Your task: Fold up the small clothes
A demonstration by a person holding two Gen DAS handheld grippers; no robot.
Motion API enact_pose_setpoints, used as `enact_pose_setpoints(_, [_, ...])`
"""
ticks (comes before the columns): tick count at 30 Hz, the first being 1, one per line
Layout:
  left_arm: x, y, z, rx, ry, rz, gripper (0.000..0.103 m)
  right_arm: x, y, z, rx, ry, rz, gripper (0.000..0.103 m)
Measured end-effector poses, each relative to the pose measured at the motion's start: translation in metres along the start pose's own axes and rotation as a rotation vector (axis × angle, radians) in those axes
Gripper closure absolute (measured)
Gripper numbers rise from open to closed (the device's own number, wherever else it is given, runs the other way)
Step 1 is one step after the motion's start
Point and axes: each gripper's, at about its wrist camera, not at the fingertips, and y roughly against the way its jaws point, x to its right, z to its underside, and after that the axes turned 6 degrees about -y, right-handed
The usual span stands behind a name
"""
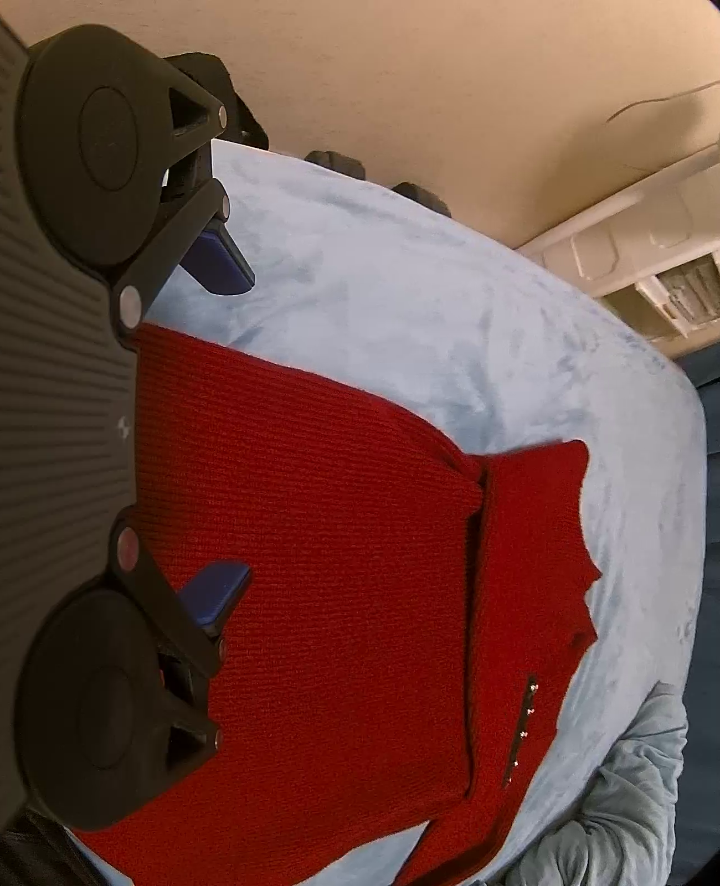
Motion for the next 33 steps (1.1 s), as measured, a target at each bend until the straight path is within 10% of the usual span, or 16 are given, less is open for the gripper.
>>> enact_pose_setpoints(16, [-0.047,-0.030,0.004,-0.034,0.121,0.079,0.000,-0.223,0.074,0.043,-0.038,0.307,-0.277,0.093])
enact_pose_setpoints(24, [-0.089,-0.043,0.010,-0.061,0.202,0.071,0.000,-0.406,0.055,0.119,-0.119,0.491,-0.401,0.092])
enact_pose_setpoints(27, [-0.104,-0.044,0.015,-0.074,0.219,0.047,0.000,-0.462,0.029,0.164,-0.221,0.560,-0.438,0.063])
enact_pose_setpoints(33, [-0.121,-0.055,0.027,-0.098,0.250,0.051,0.001,-0.418,0.011,0.166,-0.223,0.521,-0.391,0.056])
